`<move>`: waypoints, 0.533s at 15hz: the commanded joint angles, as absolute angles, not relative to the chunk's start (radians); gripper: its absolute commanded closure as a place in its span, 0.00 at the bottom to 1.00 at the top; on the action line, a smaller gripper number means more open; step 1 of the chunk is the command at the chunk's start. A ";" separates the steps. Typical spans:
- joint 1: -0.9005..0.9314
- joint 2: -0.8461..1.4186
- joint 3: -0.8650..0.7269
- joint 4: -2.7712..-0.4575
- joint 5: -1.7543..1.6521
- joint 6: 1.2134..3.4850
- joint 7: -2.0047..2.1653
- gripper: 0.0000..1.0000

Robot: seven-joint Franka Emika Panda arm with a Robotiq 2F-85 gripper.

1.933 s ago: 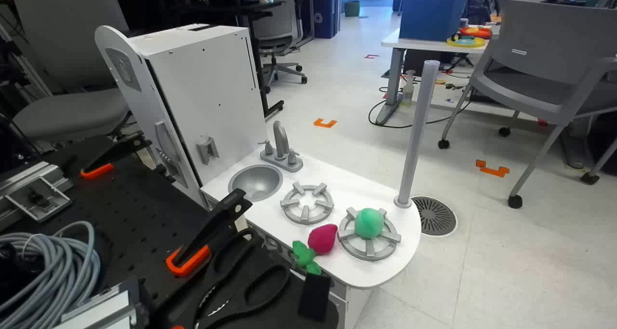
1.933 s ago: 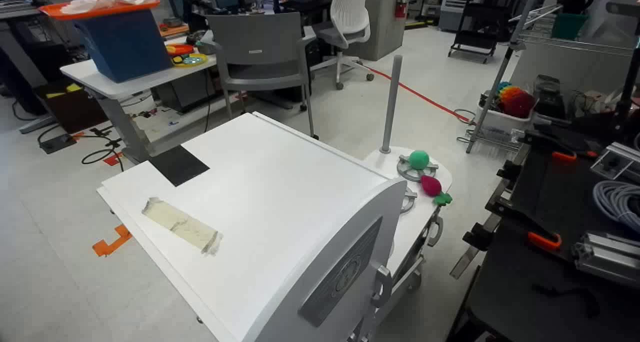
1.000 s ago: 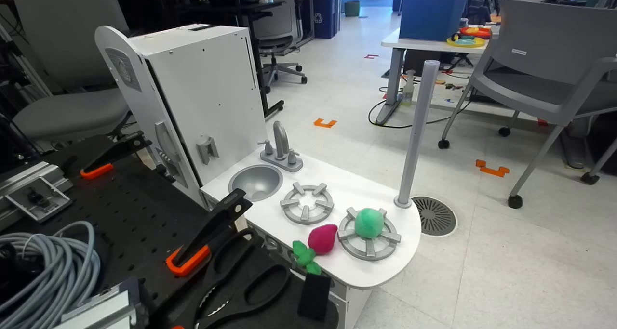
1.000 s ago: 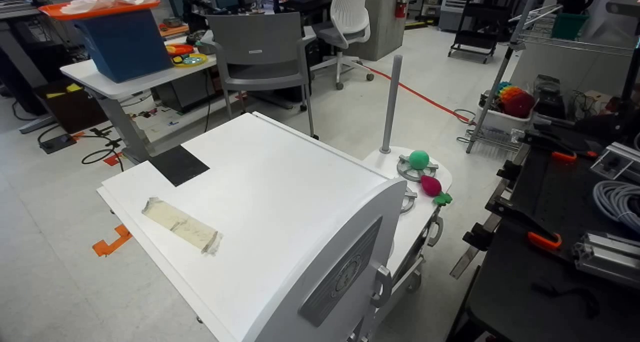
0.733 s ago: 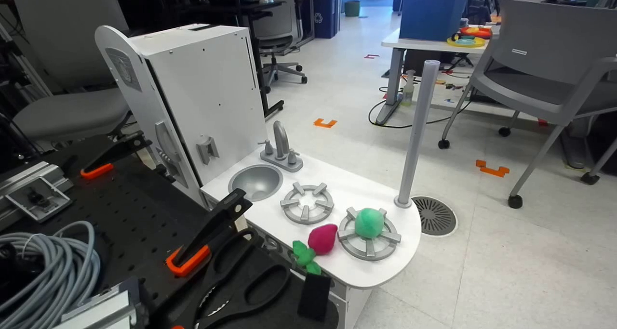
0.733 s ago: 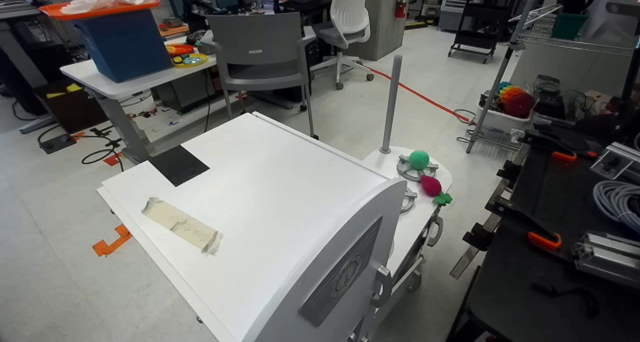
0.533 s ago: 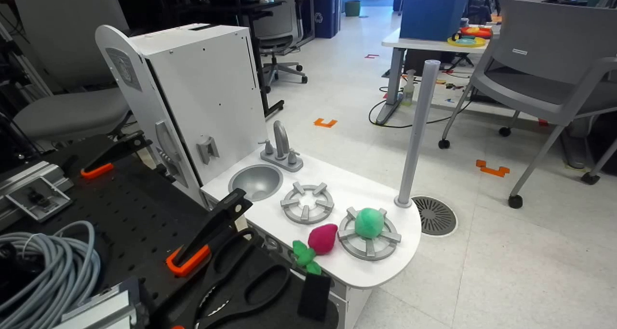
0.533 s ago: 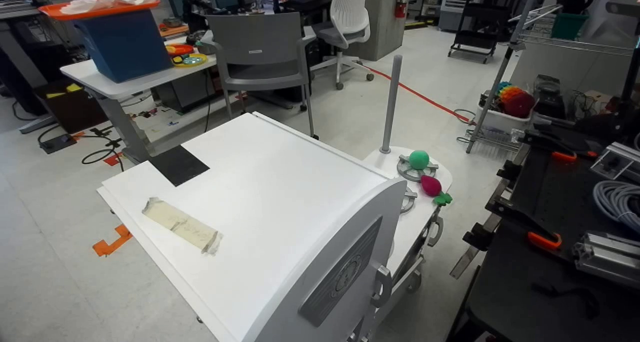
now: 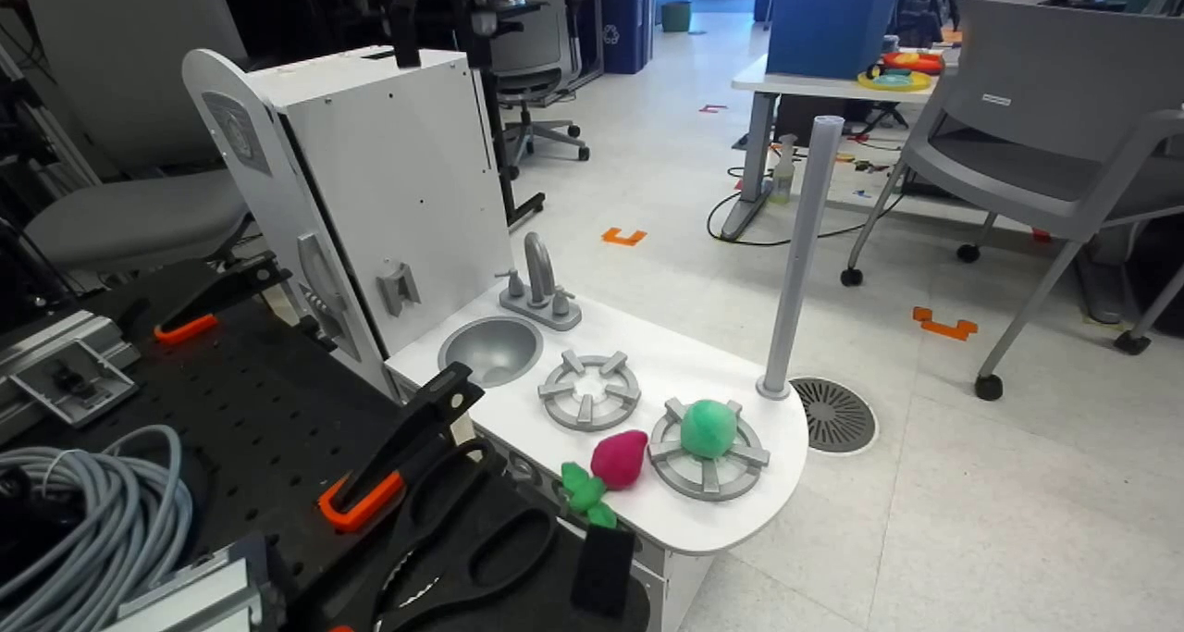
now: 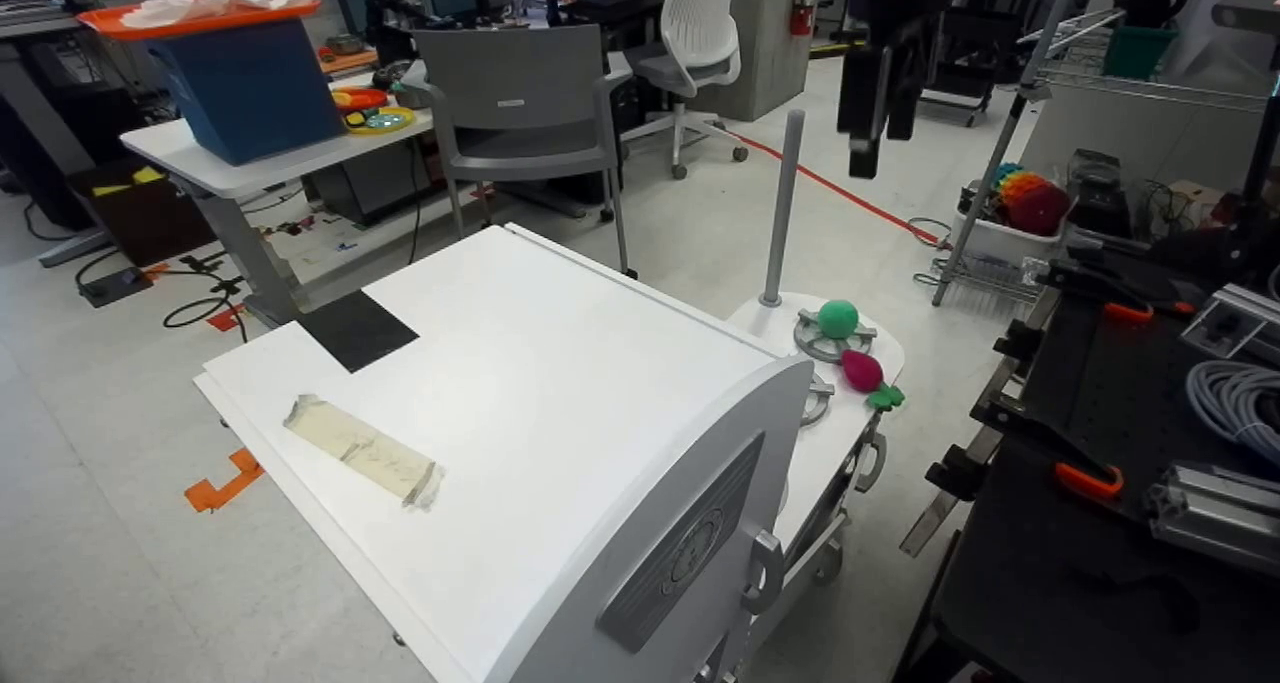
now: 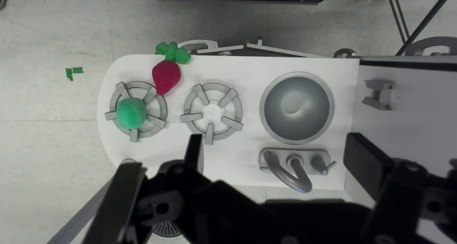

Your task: Move the faucet spout to the left

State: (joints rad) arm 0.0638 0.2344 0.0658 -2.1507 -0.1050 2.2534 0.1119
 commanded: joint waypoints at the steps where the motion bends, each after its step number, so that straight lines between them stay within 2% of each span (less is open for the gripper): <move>1: 0.067 0.423 0.036 -2.091 -0.154 2.428 0.079 0.00; 8: 0.044 0.722 0.059 -1.973 -0.134 2.806 -0.099 0.00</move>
